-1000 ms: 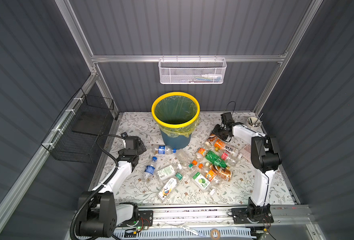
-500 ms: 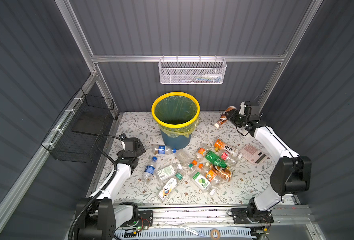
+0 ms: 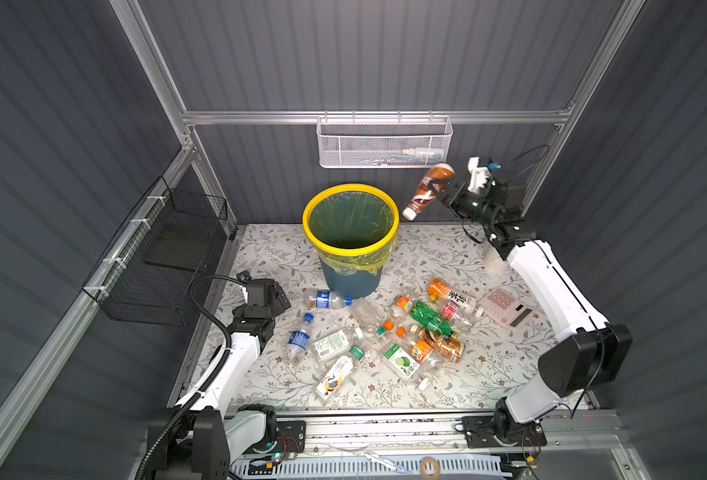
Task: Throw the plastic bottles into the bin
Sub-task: 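Swing the held bottle over the bin and open the right gripper, then grasp the blue-capped water bottle with the left gripper while the right gripper withdraws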
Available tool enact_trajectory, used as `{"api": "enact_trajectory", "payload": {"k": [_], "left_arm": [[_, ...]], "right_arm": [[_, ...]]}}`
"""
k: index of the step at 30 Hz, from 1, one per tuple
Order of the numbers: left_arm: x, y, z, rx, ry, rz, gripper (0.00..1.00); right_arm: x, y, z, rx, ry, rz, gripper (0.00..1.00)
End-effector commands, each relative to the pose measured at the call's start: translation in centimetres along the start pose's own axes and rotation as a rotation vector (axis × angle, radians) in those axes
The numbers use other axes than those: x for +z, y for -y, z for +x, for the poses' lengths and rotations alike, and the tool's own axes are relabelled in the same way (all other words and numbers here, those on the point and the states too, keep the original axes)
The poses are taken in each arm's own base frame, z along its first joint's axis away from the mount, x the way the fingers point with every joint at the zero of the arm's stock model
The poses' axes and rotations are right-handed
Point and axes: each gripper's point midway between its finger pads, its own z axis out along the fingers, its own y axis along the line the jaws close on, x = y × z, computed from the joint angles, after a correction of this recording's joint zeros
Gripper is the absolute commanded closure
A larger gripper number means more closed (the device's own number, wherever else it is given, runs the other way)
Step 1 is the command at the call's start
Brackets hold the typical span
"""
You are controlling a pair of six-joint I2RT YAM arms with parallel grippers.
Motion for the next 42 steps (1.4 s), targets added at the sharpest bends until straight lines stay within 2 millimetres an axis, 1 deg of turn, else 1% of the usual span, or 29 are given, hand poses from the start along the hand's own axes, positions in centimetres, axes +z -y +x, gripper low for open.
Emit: {"api": "enact_trajectory", "payload": {"k": [1, 2, 3, 4, 5, 6, 8, 11, 13, 15, 17, 18, 19, 21, 23, 24, 26, 28, 30, 34, 38, 42], "left_arm": [[-0.4, -0.1, 0.2, -0.012, -0.022, -0.005, 0.01], [-0.5, -0.1, 0.2, -0.01, -0.026, -0.009, 0.01], [-0.5, -0.2, 0.2, -0.005, -0.032, -0.016, 0.0], [-0.6, -0.3, 0.2, -0.003, -0.037, -0.023, 0.01], [-0.7, -0.3, 0.1, -0.003, -0.039, -0.028, 0.01], [-0.9, -0.4, 0.1, 0.0, -0.039, -0.032, 0.01], [-1.3, -0.6, 0.0, 0.001, -0.038, -0.034, 0.01], [-1.8, -0.3, 0.5, 0.012, -0.049, -0.017, 0.01], [-2.0, -0.1, 1.0, 0.031, -0.066, -0.011, 0.01], [-2.3, 0.2, 1.8, 0.06, -0.09, -0.013, 0.01], [-2.8, 1.0, 2.5, 0.097, -0.101, -0.001, 0.01], [-2.9, 1.5, 3.0, 0.12, -0.112, 0.009, 0.01], [-3.1, 1.9, 3.5, 0.138, -0.123, 0.022, 0.0], [-3.2, 2.7, 4.6, 0.166, -0.164, 0.048, 0.0], [-3.1, 2.8, 5.8, 0.168, -0.223, 0.049, 0.01], [-3.1, 3.2, 6.4, 0.174, -0.253, 0.068, 0.01], [-3.2, 3.8, 7.3, 0.182, -0.296, 0.093, 0.01], [-3.4, 4.0, 8.0, 0.191, -0.326, 0.098, 0.03], [-3.6, 4.1, 8.7, 0.202, -0.357, 0.097, 0.06], [-3.7, 4.3, 10.5, 0.214, -0.428, 0.087, 0.12], [-4.3, 5.3, 11.6, 0.255, -0.442, 0.103, 0.13], [-4.4, 5.7, 12.7, 0.289, -0.471, 0.098, 0.13]], "right_arm": [[3.0, -4.0, 3.8, -0.105, -0.182, -0.082, 0.43], [3.6, -4.5, 4.5, -0.129, -0.225, -0.081, 0.37], [4.2, -4.0, 5.0, -0.14, -0.26, -0.052, 0.24], [4.4, -3.4, 4.8, -0.143, -0.266, -0.015, 0.02], [4.2, -3.1, 4.4, -0.15, -0.256, 0.009, 0.01], [4.0, -2.6, 3.9, -0.157, -0.234, 0.031, 0.01], [3.1, -2.4, 2.8, -0.163, -0.172, 0.038, 0.01], [1.1, -2.5, 1.6, -0.18, -0.069, 0.03, 0.01], [-0.1, -1.2, 1.8, -0.168, -0.047, 0.056, 0.01], [-1.3, 0.5, 2.2, -0.147, -0.028, 0.09, 0.01], [-2.5, 2.9, 2.9, -0.118, -0.023, 0.134, 0.01], [-3.0, 4.5, 3.8, -0.097, -0.032, 0.165, 0.01], [-3.6, 5.8, 4.3, -0.078, -0.035, 0.188, 0.01], [-5.0, 9.3, 5.7, -0.019, -0.046, 0.258, 0.01], [-6.6, 12.1, 6.9, 0.035, -0.043, 0.309, 0.01], [-7.4, 13.3, 7.5, 0.059, -0.041, 0.331, 0.01], [-8.8, 15.1, 8.4, 0.091, -0.033, 0.368, 0.01], [-10.0, 16.4, 9.0, 0.115, -0.025, 0.4, 0.01], [-11.1, 17.4, 9.4, 0.135, -0.017, 0.425, 0.01], [-12.2, 18.8, 9.9, 0.171, 0.0, 0.452, 0.01], [-12.5, 19.7, 10.5, 0.188, -0.006, 0.464, 0.01], [-12.6, 20.5, 10.8, 0.212, -0.021, 0.474, 0.01]]}}
